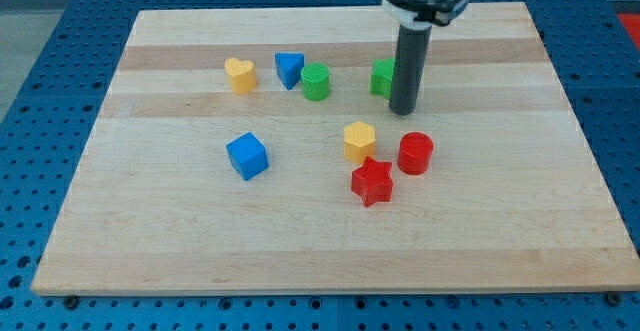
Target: Nudge the green circle up a bit
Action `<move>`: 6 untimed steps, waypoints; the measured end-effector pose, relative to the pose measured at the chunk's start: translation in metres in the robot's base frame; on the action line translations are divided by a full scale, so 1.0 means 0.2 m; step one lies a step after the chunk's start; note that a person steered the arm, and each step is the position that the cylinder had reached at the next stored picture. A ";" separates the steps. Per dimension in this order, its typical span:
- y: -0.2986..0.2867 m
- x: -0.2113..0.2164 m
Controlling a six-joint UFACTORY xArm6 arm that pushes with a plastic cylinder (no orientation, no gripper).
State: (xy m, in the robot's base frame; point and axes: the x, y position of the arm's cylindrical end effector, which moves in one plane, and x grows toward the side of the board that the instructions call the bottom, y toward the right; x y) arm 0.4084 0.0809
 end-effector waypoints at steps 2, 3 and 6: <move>-0.24 0.00; -0.36 0.00; -0.62 -0.18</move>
